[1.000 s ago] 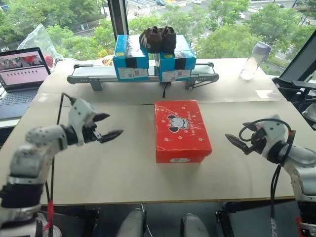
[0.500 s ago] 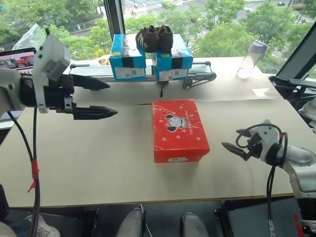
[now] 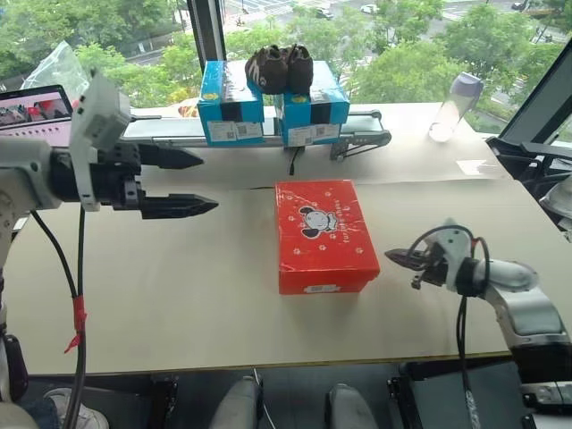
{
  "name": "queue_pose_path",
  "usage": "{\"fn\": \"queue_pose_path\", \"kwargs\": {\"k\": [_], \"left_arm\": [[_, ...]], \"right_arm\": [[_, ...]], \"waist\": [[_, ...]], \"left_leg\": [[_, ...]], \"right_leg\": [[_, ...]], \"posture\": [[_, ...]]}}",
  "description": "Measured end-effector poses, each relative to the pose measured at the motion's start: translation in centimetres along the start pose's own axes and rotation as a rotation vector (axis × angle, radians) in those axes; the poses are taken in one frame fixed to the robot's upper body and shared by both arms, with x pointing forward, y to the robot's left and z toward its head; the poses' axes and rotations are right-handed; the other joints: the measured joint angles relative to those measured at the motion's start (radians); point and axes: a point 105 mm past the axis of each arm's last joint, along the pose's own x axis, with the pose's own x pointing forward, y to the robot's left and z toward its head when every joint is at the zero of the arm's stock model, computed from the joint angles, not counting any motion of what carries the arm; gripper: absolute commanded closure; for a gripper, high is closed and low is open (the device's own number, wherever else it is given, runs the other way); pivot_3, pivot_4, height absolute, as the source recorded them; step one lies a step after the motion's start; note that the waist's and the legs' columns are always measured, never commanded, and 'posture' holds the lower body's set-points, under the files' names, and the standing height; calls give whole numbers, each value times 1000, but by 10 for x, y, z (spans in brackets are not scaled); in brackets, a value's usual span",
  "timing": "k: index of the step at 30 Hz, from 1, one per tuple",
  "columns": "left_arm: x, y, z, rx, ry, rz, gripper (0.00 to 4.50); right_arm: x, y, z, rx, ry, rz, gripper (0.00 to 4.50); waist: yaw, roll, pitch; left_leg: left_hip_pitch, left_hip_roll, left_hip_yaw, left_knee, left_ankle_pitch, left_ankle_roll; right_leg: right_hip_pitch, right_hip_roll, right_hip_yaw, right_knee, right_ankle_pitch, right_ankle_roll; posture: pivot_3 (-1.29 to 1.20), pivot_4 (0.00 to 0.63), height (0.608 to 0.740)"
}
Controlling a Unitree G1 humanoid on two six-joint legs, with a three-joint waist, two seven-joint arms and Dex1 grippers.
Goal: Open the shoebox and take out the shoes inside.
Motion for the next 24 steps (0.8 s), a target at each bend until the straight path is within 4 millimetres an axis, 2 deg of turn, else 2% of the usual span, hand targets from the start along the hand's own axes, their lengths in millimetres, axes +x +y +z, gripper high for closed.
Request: {"fn": "queue_pose_path", "kwargs": {"k": [4, 8, 10, 13, 17, 24], "left_arm": [[-8, -1, 9, 1, -81, -11, 0], [-15, -8, -18, -73, -55, -38, 0], [-16, -9, -24, -92, -47, -43, 0], [-19, -10, -24, -80, -47, -30, 0], [-20, -6, -15, -51, -57, 7, 0], [-36, -2, 11, 19, -77, 68, 0]], "right_arm": [[13, 14, 3, 9, -14, 88, 4432], [14, 11, 16, 100, -60, 116, 4432], [11, 7, 25, 150, -95, 118, 4432], [8, 5, 52, 204, -174, 153, 4432], [7, 4, 94, 162, -256, 184, 4432], [19, 9, 138, 110, -348, 232, 4432]], "waist": [[0, 0, 0], [-4, 1, 1], [-1, 0, 1], [-1, 0, 1], [1, 0, 2], [1, -1, 2]], "left_leg": [[0, 0, 0, 0, 0, 0], [1, 1, 0, 0, 0, 0], [1, 2, 0, 0, 0, 0], [1, 2, 0, 0, 0, 0], [1, 3, 0, 0, 0, 0], [0, 3, 1, 0, 0, 0]], "right_leg": [[0, 0, 0, 0, 0, 0], [0, 1, 1, 1, 0, -1], [0, 2, 1, 1, 1, -1], [0, 2, 1, 1, 1, -1], [-1, 3, 1, 1, 1, -1], [-2, 3, 1, 1, 1, -1]], "posture": [[0, 150, 740], [0, 150, 740], [0, 150, 740], [0, 150, 740], [0, 150, 740], [0, 150, 740]]}}
